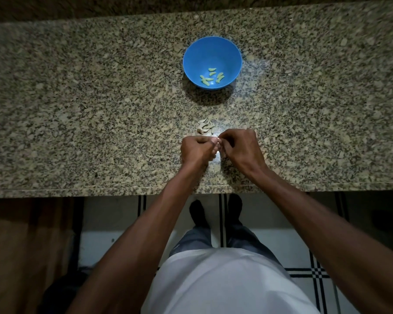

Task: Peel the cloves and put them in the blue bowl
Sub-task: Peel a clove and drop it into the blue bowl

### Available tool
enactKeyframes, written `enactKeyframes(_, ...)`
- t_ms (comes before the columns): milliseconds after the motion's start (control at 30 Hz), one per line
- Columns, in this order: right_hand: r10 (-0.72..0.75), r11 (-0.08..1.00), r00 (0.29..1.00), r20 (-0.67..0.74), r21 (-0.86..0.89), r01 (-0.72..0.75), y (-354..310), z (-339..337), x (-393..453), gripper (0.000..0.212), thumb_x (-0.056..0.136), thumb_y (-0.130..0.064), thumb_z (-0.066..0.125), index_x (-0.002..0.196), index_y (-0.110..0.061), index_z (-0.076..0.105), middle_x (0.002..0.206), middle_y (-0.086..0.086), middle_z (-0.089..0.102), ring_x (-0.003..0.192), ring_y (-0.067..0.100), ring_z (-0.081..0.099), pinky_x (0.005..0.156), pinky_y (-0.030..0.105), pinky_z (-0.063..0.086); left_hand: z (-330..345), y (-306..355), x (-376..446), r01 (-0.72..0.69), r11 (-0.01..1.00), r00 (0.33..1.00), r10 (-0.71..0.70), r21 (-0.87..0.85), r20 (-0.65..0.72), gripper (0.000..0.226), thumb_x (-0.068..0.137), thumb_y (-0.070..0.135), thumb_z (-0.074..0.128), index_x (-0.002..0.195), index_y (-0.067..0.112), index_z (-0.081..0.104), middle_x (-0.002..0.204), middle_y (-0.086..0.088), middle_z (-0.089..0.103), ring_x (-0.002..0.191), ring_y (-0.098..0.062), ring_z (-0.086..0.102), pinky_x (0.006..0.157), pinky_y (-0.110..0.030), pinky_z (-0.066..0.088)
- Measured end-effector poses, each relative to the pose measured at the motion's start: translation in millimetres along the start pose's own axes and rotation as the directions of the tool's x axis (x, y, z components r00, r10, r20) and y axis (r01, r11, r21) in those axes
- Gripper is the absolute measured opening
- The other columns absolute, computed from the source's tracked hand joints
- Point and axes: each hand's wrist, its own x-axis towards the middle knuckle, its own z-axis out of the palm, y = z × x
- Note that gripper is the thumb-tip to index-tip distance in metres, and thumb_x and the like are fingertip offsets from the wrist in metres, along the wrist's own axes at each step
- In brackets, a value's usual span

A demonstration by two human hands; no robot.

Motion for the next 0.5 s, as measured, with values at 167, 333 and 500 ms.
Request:
enactKeyframes(167, -0.182, 0.973, 0.983, -0.013, -0.145, 0.178, 8, -1, -2, 0.008, 0.096, -0.003, 0.069, 0.095, -0.006, 0.077, 0.081, 0.006, 0.071, 0.066, 0.012, 0.057, 0.059, 0.017, 0.044, -3, 17, 2, 0.239, 0.967, 0.966, -0.229, -0.085, 0.117, 0.01, 0.096, 0.007, 0.071, 0.09, -0.001, 0.073, 0.07, -0.008, 0.069, 0.052, -0.01, 0.058, 0.049, -0.019, 0.048)
enactKeyframes(333, -0.079, 0.996, 0.995, -0.066, 0.047, 0.082, 9, -4, 2, 0.011, 0.095, -0.006, 0.07, 0.092, -0.009, 0.079, 0.077, 0.0, 0.074, 0.065, 0.01, 0.068, 0.061, 0.034, 0.06, 4, 10, 0, 0.233, 0.949, 0.97, -0.212, -0.212, 0.117, 0.015, 0.096, 0.006, 0.07, 0.101, -0.009, 0.073, 0.073, -0.011, 0.069, 0.053, -0.011, 0.06, 0.048, -0.016, 0.05)
enactKeyframes(500, 0.256, 0.844, 0.955, 0.147, 0.447, -0.295, 15, -7, 8, 0.011, 0.092, -0.014, 0.08, 0.1, -0.008, 0.08, 0.085, 0.005, 0.08, 0.076, 0.018, 0.079, 0.077, 0.041, 0.066, 2, -4, 1, -0.034, 0.998, 0.999, 0.036, -0.052, 0.037, 0.021, 0.093, 0.015, 0.076, 0.103, -0.003, 0.075, 0.089, -0.016, 0.078, 0.077, -0.022, 0.076, 0.065, -0.026, 0.059)
